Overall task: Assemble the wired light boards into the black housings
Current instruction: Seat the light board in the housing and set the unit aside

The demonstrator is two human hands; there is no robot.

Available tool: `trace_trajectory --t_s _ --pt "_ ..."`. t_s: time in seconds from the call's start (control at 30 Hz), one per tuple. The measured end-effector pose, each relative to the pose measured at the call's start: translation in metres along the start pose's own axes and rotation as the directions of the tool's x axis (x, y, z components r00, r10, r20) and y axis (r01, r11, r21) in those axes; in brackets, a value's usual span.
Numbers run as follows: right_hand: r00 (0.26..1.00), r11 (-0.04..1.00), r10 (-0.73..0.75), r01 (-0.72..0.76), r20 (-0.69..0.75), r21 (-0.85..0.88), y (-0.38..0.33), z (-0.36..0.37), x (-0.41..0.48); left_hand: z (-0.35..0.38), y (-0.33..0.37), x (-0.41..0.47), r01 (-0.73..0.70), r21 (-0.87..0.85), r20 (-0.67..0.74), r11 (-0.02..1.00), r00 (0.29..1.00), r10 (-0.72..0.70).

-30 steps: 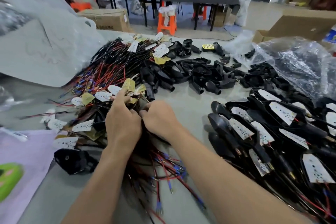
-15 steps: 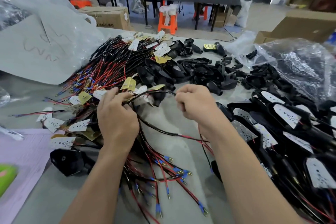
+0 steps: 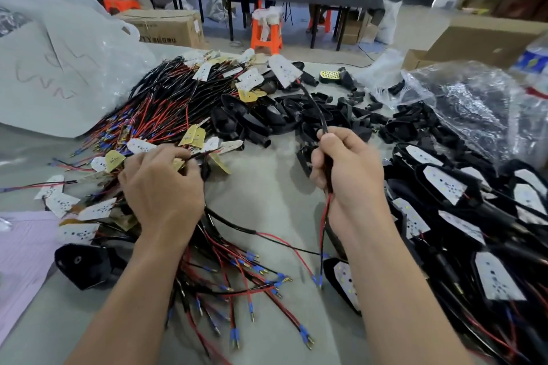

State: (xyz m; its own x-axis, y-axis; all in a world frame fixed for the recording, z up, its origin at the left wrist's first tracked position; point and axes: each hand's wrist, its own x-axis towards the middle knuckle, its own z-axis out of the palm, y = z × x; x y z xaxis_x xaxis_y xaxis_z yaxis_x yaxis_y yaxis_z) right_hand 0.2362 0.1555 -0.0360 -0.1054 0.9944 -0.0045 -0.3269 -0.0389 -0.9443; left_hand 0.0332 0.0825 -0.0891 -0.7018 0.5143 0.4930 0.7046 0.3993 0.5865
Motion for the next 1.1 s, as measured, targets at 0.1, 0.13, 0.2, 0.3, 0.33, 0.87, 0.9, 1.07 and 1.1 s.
trace_trajectory --t_s 0.1,0.13,0.2,0.3,0.33,0.87,0.9,1.07,1.1 --pt "1.000 0.998 0.027 -0.028 0.016 0.053 0.005 -0.003 -0.002 -0.003 0.036 -0.017 -0.055 -0.311 0.158 0.949 0.981 0.109" --pt "0.999 0.996 0.028 -0.030 0.018 0.088 0.005 -0.005 -0.003 0.001 0.050 -0.024 -0.022 -0.401 0.250 0.916 0.959 0.132" --pt "0.999 0.984 0.032 -0.034 0.012 0.175 0.003 -0.011 -0.003 0.014 0.069 -0.033 0.039 -0.467 0.399 0.884 0.901 0.171" --pt "0.998 0.959 0.054 -0.045 -0.023 0.278 -0.003 -0.022 -0.001 0.041 0.090 -0.022 -0.047 -0.397 0.542 0.917 0.794 0.276" --pt "0.998 0.952 0.057 -0.046 -0.027 0.303 -0.005 -0.025 0.000 0.051 0.097 -0.015 -0.096 -0.350 0.591 0.932 0.749 0.299" --pt "0.980 0.964 -0.197 0.187 0.038 0.190 -0.005 -0.029 0.001 0.068 0.077 0.009 -0.129 -0.293 0.561 0.947 0.779 0.280" --pt "0.974 0.963 -0.225 0.218 0.027 0.156 -0.004 -0.028 0.000 0.061 0.071 0.007 -0.156 -0.245 0.540 0.957 0.798 0.269" --pt "0.940 0.944 -0.329 0.330 -0.091 -0.009 0.002 -0.026 -0.004 0.046 0.049 -0.004 -0.191 0.018 0.502 0.981 0.850 0.156" --pt "0.933 0.941 -0.339 0.339 -0.122 -0.024 0.003 -0.027 -0.004 0.045 0.048 -0.007 -0.188 0.008 0.524 0.982 0.837 0.156"
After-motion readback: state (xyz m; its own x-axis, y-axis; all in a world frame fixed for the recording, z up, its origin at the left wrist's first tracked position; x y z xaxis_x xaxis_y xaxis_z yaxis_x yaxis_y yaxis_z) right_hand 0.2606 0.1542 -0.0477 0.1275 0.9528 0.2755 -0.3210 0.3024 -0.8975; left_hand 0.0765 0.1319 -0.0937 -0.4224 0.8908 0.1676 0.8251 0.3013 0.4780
